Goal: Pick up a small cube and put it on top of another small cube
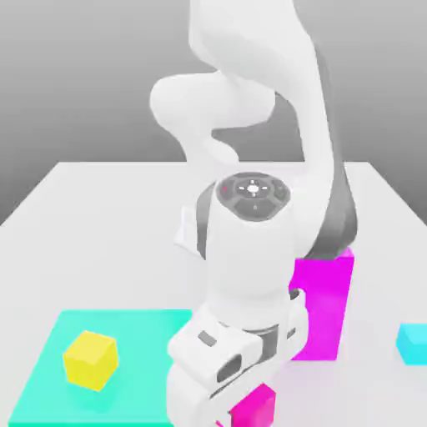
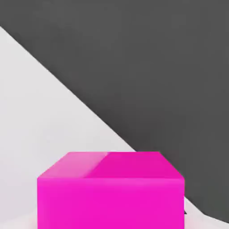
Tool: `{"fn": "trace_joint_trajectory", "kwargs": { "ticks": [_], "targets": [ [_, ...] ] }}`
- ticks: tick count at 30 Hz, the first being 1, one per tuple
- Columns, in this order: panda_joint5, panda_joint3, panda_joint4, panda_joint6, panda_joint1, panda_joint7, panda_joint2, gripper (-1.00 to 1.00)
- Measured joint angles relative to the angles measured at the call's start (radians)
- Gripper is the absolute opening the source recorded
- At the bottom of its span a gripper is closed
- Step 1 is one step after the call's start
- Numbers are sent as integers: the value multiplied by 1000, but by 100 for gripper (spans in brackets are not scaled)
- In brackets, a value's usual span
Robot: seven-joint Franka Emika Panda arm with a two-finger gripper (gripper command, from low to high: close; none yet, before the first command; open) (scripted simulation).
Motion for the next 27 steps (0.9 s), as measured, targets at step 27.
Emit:
{"fn": "trace_joint_trajectory", "kwargs": {
  "ticks": [27],
  "targets": [
    [27, 246, -338, -611, 32, 695, -963, -100]
  ]
}}
